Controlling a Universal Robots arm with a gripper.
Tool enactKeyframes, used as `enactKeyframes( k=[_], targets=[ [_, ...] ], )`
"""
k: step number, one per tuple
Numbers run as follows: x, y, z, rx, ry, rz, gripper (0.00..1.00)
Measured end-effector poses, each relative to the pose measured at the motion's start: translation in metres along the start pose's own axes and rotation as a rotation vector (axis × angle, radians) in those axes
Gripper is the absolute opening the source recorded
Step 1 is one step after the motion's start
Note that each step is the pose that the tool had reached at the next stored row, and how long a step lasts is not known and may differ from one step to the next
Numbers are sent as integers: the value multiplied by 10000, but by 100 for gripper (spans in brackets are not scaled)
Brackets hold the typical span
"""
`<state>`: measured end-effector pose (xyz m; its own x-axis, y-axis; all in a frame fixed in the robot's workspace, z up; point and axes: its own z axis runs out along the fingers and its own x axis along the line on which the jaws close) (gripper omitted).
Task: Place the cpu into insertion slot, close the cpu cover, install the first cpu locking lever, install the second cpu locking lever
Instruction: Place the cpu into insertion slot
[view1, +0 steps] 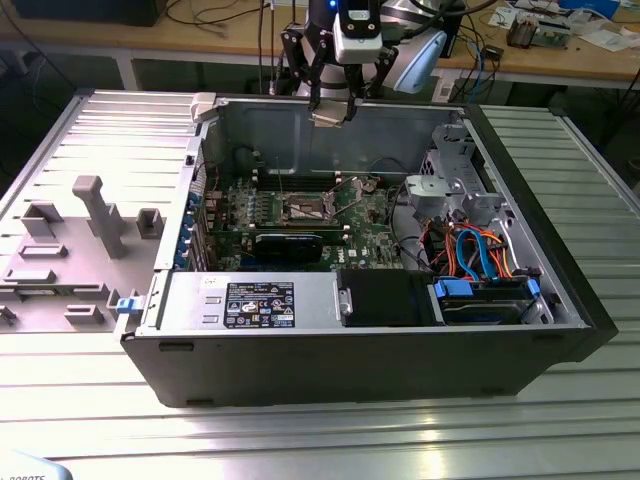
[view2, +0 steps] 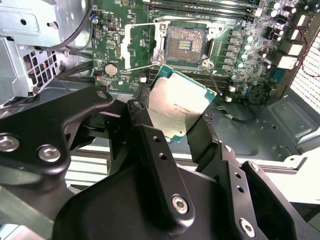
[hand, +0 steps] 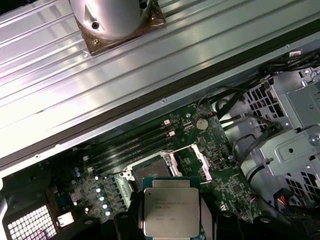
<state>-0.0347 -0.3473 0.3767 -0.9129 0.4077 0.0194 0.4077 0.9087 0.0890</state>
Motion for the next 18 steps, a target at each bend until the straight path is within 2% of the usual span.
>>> enactKeyframes(
  k=[4,6,8,18],
  targets=[
    [-1,-3,14,0,-22,215,54],
    [-1,-4,30,3,-54,538,54],
    [-1,-5,33,2,-67,688,54],
    [10,-10,34,-2,-77,800,54]
  ],
)
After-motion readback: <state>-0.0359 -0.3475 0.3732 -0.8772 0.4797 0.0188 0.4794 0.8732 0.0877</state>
